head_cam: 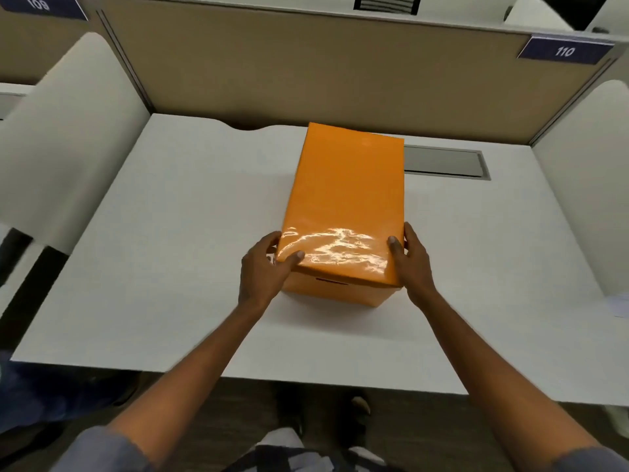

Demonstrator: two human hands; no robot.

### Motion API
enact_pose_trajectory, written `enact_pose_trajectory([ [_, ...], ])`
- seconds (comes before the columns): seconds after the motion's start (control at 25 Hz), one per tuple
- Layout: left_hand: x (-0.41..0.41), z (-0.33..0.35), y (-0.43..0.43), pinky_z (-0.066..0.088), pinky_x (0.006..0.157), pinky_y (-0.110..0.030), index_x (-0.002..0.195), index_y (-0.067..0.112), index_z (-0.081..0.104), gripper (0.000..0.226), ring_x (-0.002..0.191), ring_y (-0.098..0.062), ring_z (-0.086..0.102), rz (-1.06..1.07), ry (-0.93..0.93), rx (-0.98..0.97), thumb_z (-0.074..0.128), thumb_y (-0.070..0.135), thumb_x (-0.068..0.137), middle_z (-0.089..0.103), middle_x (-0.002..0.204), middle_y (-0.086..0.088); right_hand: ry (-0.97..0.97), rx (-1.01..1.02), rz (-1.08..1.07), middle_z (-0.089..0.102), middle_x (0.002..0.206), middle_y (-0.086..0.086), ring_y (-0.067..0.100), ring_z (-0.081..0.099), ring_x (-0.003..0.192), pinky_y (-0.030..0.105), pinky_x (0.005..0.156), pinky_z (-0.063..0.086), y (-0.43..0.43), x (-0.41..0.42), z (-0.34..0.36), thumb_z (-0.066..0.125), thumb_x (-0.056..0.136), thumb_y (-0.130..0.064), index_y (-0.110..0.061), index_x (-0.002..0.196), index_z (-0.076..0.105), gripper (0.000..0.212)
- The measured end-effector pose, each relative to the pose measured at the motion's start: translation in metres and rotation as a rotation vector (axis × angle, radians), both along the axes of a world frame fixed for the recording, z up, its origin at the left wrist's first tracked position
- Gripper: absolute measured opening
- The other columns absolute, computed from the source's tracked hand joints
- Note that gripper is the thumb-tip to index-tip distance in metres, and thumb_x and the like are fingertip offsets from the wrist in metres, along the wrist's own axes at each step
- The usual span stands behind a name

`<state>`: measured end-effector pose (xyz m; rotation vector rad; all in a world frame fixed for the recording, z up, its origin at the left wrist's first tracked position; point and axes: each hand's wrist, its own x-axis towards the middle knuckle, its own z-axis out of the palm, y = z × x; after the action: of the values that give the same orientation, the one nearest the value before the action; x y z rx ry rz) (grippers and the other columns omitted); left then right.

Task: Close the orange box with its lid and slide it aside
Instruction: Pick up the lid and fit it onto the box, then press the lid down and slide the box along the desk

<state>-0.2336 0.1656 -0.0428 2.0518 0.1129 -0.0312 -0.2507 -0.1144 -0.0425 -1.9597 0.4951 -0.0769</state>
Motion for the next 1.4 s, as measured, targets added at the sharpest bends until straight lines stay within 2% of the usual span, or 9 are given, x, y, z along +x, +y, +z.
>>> enact_pose_trajectory([
  [0.24,0.026,-0.007,0.026,0.056,0.076,-0.023,0.123,0.023,0.059,0.067,0.098,-0.012,0.069,-0.128,0.167,-0.072,0.087,0.051,0.069,0.069,0.115,0.008,0.031,0.021,-0.143,0.054,0.145,0.007,0.029,0.056,0.128,0.045,0.103,0.050,0.006,0.009,-0.012,0.054,0.102,-0.024,-0.016,0.146,0.042,0.047],
  [0.32,0.040,-0.004,0.033,0.059,0.077,-0.028,0.113,0.021,0.062,0.065,0.096,-0.015,0.071,-0.170,0.283,-0.086,0.075,0.068,0.071,0.070,0.110,0.006,0.070,-0.008,-0.179,0.053,0.137,0.009,0.035,0.056,0.128,0.046,0.101,0.050,0.002,0.020,-0.012,0.058,0.096,-0.024,-0.011,0.138,0.043,0.046],
  [0.4,0.065,0.005,0.034,0.060,0.088,-0.039,0.112,0.017,0.063,0.074,0.102,-0.022,0.071,-0.204,0.404,-0.096,0.055,0.080,0.075,0.070,0.115,0.000,0.101,-0.118,-0.186,0.049,0.146,0.014,0.039,0.052,0.135,0.053,0.108,0.047,-0.004,0.038,-0.006,0.061,0.098,-0.027,-0.009,0.144,0.040,0.054],
  [0.48,0.096,0.014,0.026,0.056,0.097,-0.044,0.118,0.018,0.060,0.067,0.109,-0.021,0.067,-0.178,0.333,-0.028,0.051,0.075,0.084,0.067,0.121,-0.003,0.080,-0.300,-0.152,0.037,0.161,0.017,0.040,0.040,0.146,0.060,0.116,0.037,-0.008,0.065,0.004,0.059,0.100,-0.037,-0.009,0.155,0.032,0.067],
  [0.6,0.146,0.027,-0.005,0.050,0.099,-0.037,0.132,0.013,0.057,0.061,0.119,-0.021,0.061,-0.137,0.089,0.089,0.050,0.062,0.095,0.061,0.137,-0.007,0.007,-0.611,0.034,0.025,0.169,0.014,0.037,0.024,0.156,0.061,0.122,0.027,-0.011,0.114,0.021,0.049,0.102,-0.052,-0.012,0.160,0.026,0.074],
  [0.72,0.193,0.029,-0.050,0.042,0.113,-0.047,0.147,0.012,0.045,0.058,0.139,-0.031,0.048,-0.203,-0.027,0.232,0.047,0.048,0.102,0.045,0.154,-0.013,0.061,-0.800,0.239,0.008,0.174,0.008,0.033,0.005,0.161,0.063,0.124,0.012,-0.011,0.164,0.023,0.039,0.101,-0.062,-0.020,0.163,0.020,0.078],
  [0.96,0.254,0.012,-0.107,0.010,0.129,-0.049,0.159,0.017,0.027,0.055,0.159,-0.032,0.009,-0.454,-0.181,0.788,0.027,0.035,0.108,0.020,0.169,-0.011,0.131,-0.876,0.396,0.000,0.175,0.006,0.032,-0.005,0.161,0.064,0.127,-0.001,-0.024,0.220,0.002,0.030,0.100,-0.068,-0.025,0.165,0.008,0.081],
  [1.12,0.262,-0.011,-0.115,0.004,0.130,-0.046,0.162,0.015,0.011,0.063,0.160,-0.029,0.001,-0.454,-0.129,0.793,0.020,0.044,0.107,0.007,0.172,-0.010,0.143,-0.866,0.419,-0.004,0.175,0.005,0.030,-0.008,0.161,0.062,0.127,-0.004,-0.027,0.226,-0.014,0.028,0.100,-0.068,-0.025,0.165,0.001,0.083],
  [1.4,0.266,-0.033,-0.116,0.006,0.130,-0.044,0.162,0.017,0.009,0.067,0.160,-0.027,0.002,-0.412,-0.177,0.841,0.016,0.050,0.105,0.006,0.172,-0.008,0.071,-0.950,0.373,-0.003,0.175,0.005,0.029,-0.006,0.161,0.061,0.128,-0.001,-0.029,0.227,-0.032,0.020,0.096,-0.073,-0.024,0.165,0.002,0.086],
])
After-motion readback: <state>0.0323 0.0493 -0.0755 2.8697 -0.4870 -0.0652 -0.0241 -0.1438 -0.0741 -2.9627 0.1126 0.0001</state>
